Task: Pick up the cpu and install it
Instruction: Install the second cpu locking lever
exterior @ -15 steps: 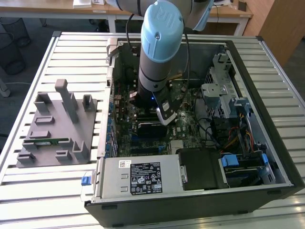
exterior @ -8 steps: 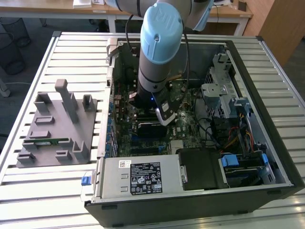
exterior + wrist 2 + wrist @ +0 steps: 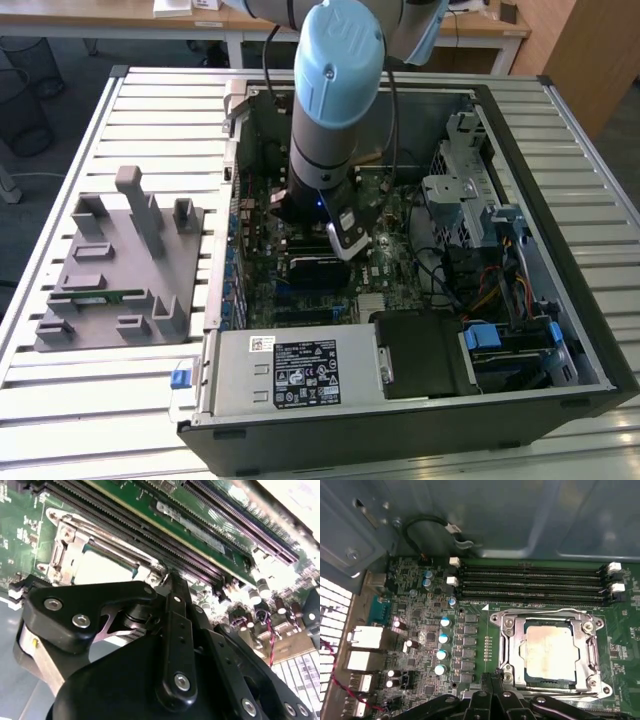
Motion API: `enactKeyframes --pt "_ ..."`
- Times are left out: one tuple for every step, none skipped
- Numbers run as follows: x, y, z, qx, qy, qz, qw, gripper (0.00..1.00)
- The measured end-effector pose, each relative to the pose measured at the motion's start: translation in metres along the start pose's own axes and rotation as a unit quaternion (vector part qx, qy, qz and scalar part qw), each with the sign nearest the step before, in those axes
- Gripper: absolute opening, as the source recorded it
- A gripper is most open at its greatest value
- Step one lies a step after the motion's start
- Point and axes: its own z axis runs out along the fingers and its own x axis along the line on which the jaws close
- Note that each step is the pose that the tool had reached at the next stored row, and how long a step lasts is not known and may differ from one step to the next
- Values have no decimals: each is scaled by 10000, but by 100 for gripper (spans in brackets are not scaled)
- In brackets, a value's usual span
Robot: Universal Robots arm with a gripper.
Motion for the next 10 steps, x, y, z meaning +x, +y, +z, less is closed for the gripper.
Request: enactKeyframes --pt "1 5 -16 1 0 0 10000 11" --pt "2 8 -27 1 0 0 10000 11" --pt "2 10 -31 0 0 0 10000 11" --pt "2 11 -34 0 0 0 10000 11" --pt "3 13 -42 1 0 0 10000 11" --pt "3 17 -53 1 0 0 10000 11" --pt "4 21 -65 1 0 0 10000 11" --pt "5 25 -77 2 0 -1 10000 11" --pt "5 28 -86 1 -2 -1 10000 11" --pt "6 31 -96 0 -2 -2 10000 11"
